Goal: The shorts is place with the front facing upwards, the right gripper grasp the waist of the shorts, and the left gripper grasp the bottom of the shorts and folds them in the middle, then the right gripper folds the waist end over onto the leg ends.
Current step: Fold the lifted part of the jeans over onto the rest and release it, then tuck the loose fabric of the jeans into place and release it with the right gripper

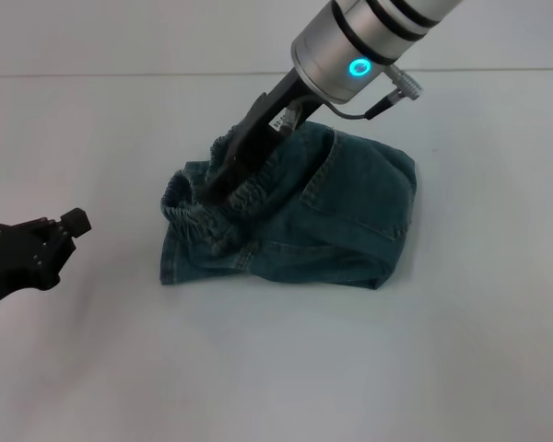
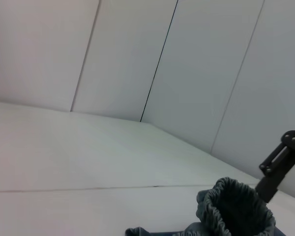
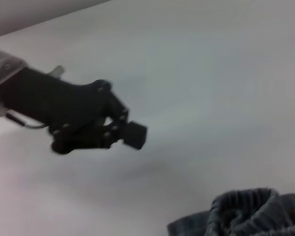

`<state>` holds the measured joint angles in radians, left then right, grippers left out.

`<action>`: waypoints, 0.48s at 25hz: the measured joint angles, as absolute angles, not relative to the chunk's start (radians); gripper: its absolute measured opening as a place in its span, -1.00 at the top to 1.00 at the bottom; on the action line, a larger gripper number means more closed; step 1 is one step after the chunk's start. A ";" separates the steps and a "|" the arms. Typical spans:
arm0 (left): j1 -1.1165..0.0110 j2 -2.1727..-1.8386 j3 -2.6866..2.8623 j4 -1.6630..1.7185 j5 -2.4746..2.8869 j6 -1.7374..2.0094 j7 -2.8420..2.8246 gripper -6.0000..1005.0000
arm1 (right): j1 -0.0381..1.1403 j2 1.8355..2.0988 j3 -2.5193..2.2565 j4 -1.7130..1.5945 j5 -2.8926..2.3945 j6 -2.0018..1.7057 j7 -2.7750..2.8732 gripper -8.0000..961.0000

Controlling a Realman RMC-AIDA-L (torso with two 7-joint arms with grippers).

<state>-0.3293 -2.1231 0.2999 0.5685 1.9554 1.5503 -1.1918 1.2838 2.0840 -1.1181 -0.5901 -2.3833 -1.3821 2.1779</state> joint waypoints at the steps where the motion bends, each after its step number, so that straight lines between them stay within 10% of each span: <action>1: -0.329 -2.123 0.300 0.568 1.956 1.550 -1.192 0.99 | 1.283 2.082 -1.118 -0.599 -2.388 -1.401 2.181 -0.43; 12: -0.332 -2.123 0.295 0.567 1.957 1.549 -1.192 0.99 | 1.285 2.093 -1.131 -0.500 -2.472 -1.370 2.211 -0.83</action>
<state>-0.3320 -2.1230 0.2950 0.5669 1.9575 1.5489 -1.1917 1.2854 2.0926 -1.1312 -0.5001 -2.4723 -1.3701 2.2112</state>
